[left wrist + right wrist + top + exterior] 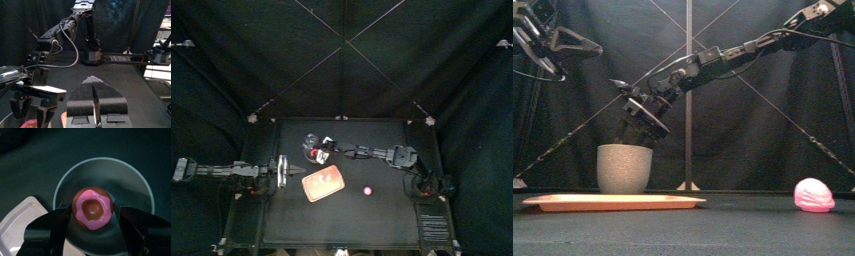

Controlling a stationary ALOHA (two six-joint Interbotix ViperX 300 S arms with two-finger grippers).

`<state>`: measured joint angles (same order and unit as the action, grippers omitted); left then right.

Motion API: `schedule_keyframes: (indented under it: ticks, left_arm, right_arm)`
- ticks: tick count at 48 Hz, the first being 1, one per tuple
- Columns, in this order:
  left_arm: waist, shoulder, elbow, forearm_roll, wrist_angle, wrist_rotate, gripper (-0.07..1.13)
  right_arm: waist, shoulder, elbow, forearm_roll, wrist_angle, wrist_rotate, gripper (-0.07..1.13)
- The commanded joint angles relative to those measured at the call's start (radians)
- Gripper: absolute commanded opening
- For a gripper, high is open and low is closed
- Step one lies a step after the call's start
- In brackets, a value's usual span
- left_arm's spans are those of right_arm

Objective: Pick the donut then place it in the grey bowl
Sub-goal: Drop donut in the grey bowl and return to neutral

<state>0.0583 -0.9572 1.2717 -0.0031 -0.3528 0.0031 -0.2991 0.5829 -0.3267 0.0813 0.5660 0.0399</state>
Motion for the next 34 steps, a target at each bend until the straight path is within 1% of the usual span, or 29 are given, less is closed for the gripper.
schedule_keyframes:
  ticks: [1,3,5,16,21,28,34]
  left_arm:
    - [0.000,0.005,-0.014,0.002,-0.009,0.002,0.01]
    - [0.000,0.005,-0.014,0.002,-0.009,0.002,0.01]
    - [0.002,0.005,-0.014,0.002,-0.009,0.002,0.01]
    - [0.000,0.005,-0.014,0.003,-0.009,0.000,0.01]
    - [0.000,0.005,-0.012,0.002,-0.011,0.000,0.01]
    - [0.000,0.003,-0.011,0.000,-0.011,0.000,0.01]
    - [0.000,0.005,-0.011,-0.002,-0.009,0.000,0.01]
  right_arm:
    - [-0.008,-0.020,-0.051,0.000,0.025,0.002,0.95]
    - [-0.008,-0.015,-0.058,-0.003,0.029,0.002,0.99]
    - [-0.006,-0.015,-0.061,-0.005,0.031,0.002,1.00]
    - [-0.006,-0.017,-0.083,-0.012,0.028,0.000,1.00]
    - [0.000,-0.029,-0.091,-0.032,0.028,0.002,1.00]
    - [0.005,-0.078,-0.084,-0.074,0.023,0.002,1.00]
    - [0.009,-0.144,-0.041,-0.080,0.015,0.003,1.00]
